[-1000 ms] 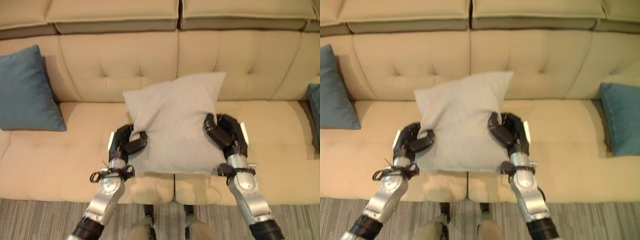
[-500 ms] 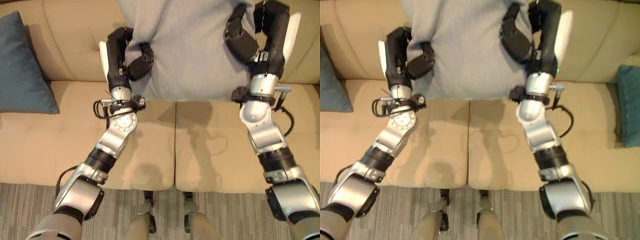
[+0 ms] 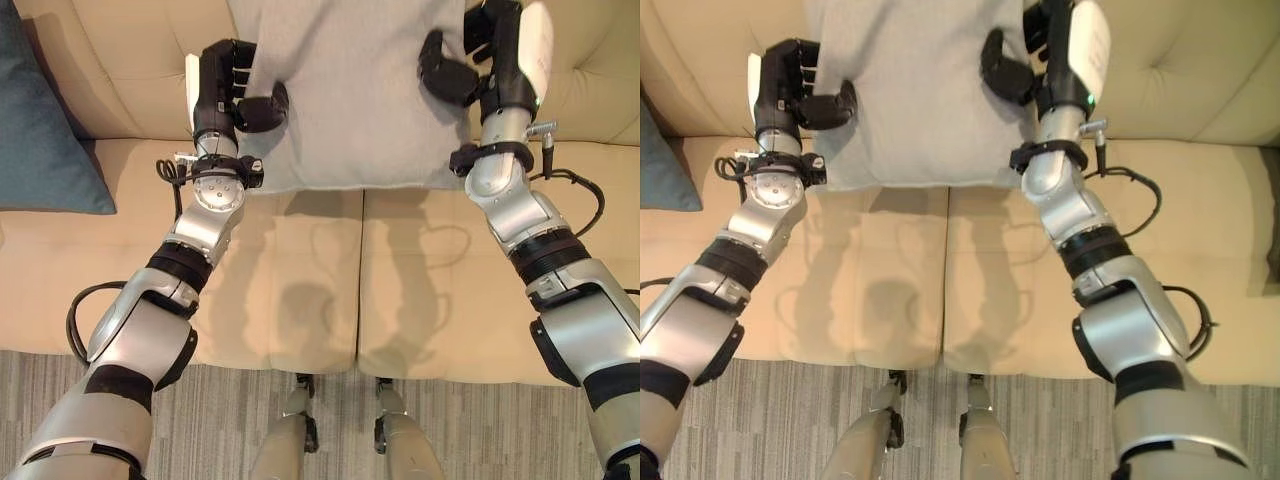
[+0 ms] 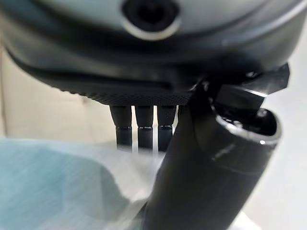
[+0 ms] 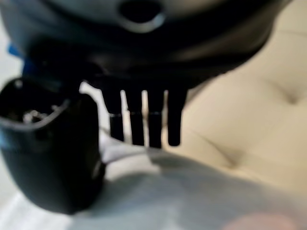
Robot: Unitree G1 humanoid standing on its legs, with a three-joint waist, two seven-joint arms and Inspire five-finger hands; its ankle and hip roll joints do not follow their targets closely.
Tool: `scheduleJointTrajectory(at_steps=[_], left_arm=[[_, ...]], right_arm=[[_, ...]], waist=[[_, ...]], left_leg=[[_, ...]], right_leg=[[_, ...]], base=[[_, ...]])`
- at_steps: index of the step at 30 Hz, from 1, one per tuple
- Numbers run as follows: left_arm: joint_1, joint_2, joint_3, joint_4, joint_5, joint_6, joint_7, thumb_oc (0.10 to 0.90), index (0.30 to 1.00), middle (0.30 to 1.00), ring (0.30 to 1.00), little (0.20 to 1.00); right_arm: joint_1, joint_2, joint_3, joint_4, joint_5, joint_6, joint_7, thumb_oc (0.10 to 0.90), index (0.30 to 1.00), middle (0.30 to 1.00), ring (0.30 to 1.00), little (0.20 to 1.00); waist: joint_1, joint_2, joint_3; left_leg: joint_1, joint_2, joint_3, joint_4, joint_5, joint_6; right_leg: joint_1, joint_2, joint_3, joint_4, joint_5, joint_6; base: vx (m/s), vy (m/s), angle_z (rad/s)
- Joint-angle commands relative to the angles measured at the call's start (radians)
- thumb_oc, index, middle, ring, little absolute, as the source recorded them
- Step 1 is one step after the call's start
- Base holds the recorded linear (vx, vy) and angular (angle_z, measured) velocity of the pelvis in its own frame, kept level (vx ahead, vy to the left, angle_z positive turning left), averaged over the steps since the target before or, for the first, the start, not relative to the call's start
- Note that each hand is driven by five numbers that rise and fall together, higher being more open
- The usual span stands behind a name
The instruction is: Pick up all the scattered cushions and arrange them neatly on the sofa.
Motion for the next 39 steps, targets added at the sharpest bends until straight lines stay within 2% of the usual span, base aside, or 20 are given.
scheduleJointTrajectory(at_steps=[1, 6, 12, 15, 19, 24, 25, 26, 27, 33, 35, 37, 39], left_arm=[[-0.084, 0.002, 0.012, -0.110, -0.002, -0.122, -0.036, 0.800, 0.900, 0.900, 0.900, 0.900], [0.025, -0.063, 0.029, -0.133, 0.003, -0.113, -0.051, 0.800, 0.900, 0.900, 0.900, 0.900], [0.096, -0.068, 0.050, -0.151, 0.018, -0.103, -0.063, 0.800, 0.900, 0.900, 0.900, 0.900], [0.132, -0.043, 0.073, -0.164, 0.029, -0.100, -0.069, 0.800, 0.900, 0.900, 0.900, 0.900], [0.215, 0.022, 0.145, -0.203, 0.047, -0.099, -0.073, 0.800, 0.900, 0.900, 0.900, 0.900], [0.353, 0.060, 0.238, -0.282, 0.056, -0.103, -0.074, 0.800, 0.900, 0.900, 0.900, 0.900], [0.448, 0.069, 0.289, -0.327, 0.073, -0.102, -0.080, 0.800, 0.900, 0.900, 0.900, 0.900], [0.453, 0.069, 0.288, -0.331, 0.074, -0.101, -0.079, 0.800, 0.900, 0.900, 0.900, 0.900], [0.564, 0.072, 0.332, -0.384, 0.101, -0.097, -0.094, 0.800, 0.900, 0.900, 0.900, 0.900], [0.929, 0.031, 0.459, -0.487, 0.164, -0.072, -0.178, 0.800, 0.900, 0.900, 0.900, 0.900], [1.043, 0.003, 0.494, -0.480, 0.171, -0.058, -0.204, 0.800, 0.900, 0.900, 0.900, 0.900], [1.096, -0.014, 0.507, -0.463, 0.173, -0.049, -0.218, 0.800, 0.900, 0.900, 0.900, 0.900], [1.226, -0.077, 0.536, -0.371, 0.166, -0.017, -0.250, 0.800, 0.900, 0.900, 0.900, 0.900]], right_arm=[[-0.122, -0.024, -0.037, -0.103, -0.028, -0.077, -0.021, 0.800, 0.900, 0.900, 0.900, 0.900], [-0.028, -0.016, -0.087, -0.113, -0.028, -0.076, -0.008, 0.800, 0.900, 0.900, 0.900, 0.900], [0.057, -0.018, -0.117, -0.141, -0.040, -0.078, 0.014, 0.800, 0.900, 0.900, 0.900, 0.900], [0.101, -0.033, -0.131, -0.164, -0.050, -0.084, 0.035, 0.800, 0.900, 0.900, 0.900, 0.900], [0.238, -0.082, -0.193, -0.244, -0.059, -0.096, 0.068, 0.800, 0.900, 0.900, 0.900, 0.900], [0.425, -0.121, -0.292, -0.349, -0.073, -0.108, 0.098, 0.800, 0.900, 0.900, 0.900, 0.900], [0.537, -0.124, -0.353, -0.400, -0.072, -0.120, 0.118, 0.800, 0.900, 0.900, 0.900, 0.900], [0.545, -0.123, -0.357, -0.405, -0.073, -0.119, 0.119, 0.800, 0.900, 0.900, 0.900, 0.900], [0.674, -0.118, -0.426, -0.455, -0.063, -0.131, 0.151, 0.800, 0.900, 0.900, 0.900, 0.900], [1.009, -0.082, -0.550, -0.490, -0.091, -0.150, 0.256, 0.800, 0.900, 0.900, 0.900, 0.900], [1.103, -0.053, -0.564, -0.463, -0.114, -0.147, 0.278, 0.800, 0.900, 0.900, 0.900, 0.900], [1.137, -0.038, -0.563, -0.438, -0.133, -0.146, 0.287, 0.800, 0.900, 0.900, 0.900, 0.900], [1.216, 0.020, -0.541, -0.367, -0.161, -0.151, 0.315, 0.800, 0.900, 0.900, 0.900, 0.900]], waist=[[-0.001, -0.036, -0.063], [-0.007, -0.043, -0.044], [-0.008, -0.048, -0.035], [-0.008, -0.048, -0.032], [-0.010, -0.048, -0.042], [-0.010, -0.049, -0.060], [-0.011, -0.052, -0.068], [-0.011, -0.053, -0.069], [-0.013, -0.057, -0.079], [-0.011, -0.073, -0.099], [-0.008, -0.077, -0.105], [-0.003, -0.079, -0.107], [0.008, -0.084, -0.117]], left_leg=[[-0.010, -0.004, 0.013, 0.002, -0.113, -0.103], [-0.008, 0.000, 0.014, 0.002, -0.113, -0.105], [-0.013, 0.005, 0.019, 0.002, -0.112, -0.108], [-0.011, 0.006, 0.024, 0.002, -0.111, -0.109], [0.009, 0.009, 0.031, 0.002, -0.115, -0.108], [0.041, 0.013, 0.038, 0.002, -0.123, -0.107], [0.059, 0.014, 0.039, 0.002, -0.126, -0.106], [0.061, 0.014, 0.039, 0.002, -0.127, -0.106], [0.081, 0.016, 0.042, 0.002, -0.132, -0.105], [0.141, 0.031, 0.039, 0.002, -0.134, -0.106], [0.160, 0.039, 0.036, 0.002, -0.132, -0.108], [0.175, 0.044, 0.036, 0.002, -0.133, -0.108], [0.202, 0.060, 0.032, 0.002, -0.123, -0.109]], right_leg=[[0.040, -0.018, 0.015, -0.031, -0.083, 0.041], [0.040, -0.015, 0.011, -0.026, -0.083, 0.038], [0.033, -0.014, 0.015, -0.030, -0.077, 0.038], [0.033, -0.012, 0.015, -0.032, -0.076, 0.039], [0.053, -0.011, 0.013, -0.036, -0.079, 0.037], [0.090, -0.010, 0.010, -0.045, -0.085, 0.035], [0.111, -0.007, 0.006, -0.049, -0.089, 0.033], [0.114, -0.007, 0.006, -0.050, -0.089, 0.033], [0.137, -0.003, 0.003, -0.054, -0.094, 0.032], [0.214, 0.011, -0.016, -0.067, -0.114, 0.024], [0.238, 0.019, -0.024, -0.067, -0.125, 0.020], [0.255, 0.023, -0.027, -0.067, -0.133, 0.017], [0.294, 0.040, -0.030, -0.071, -0.148, 0.008]], base=[[-0.03, -0.025, 0.22], [-0.04, -0.016, 0.13], [-0.03, -0.009, -0.02], [-0.01, 0.000, 0.04], [0.00, -0.001, -0.01], [0.02, -0.013, -0.11], [0.00, 0.000, 0.00], [0.04, -0.041, -0.01], [0.02, -0.038, 0.00], [0.00, -0.068, 0.04], [-0.05, -0.072, 0.00], [-0.05, -0.090, 0.06], [-0.09, -0.164, 0.04]])
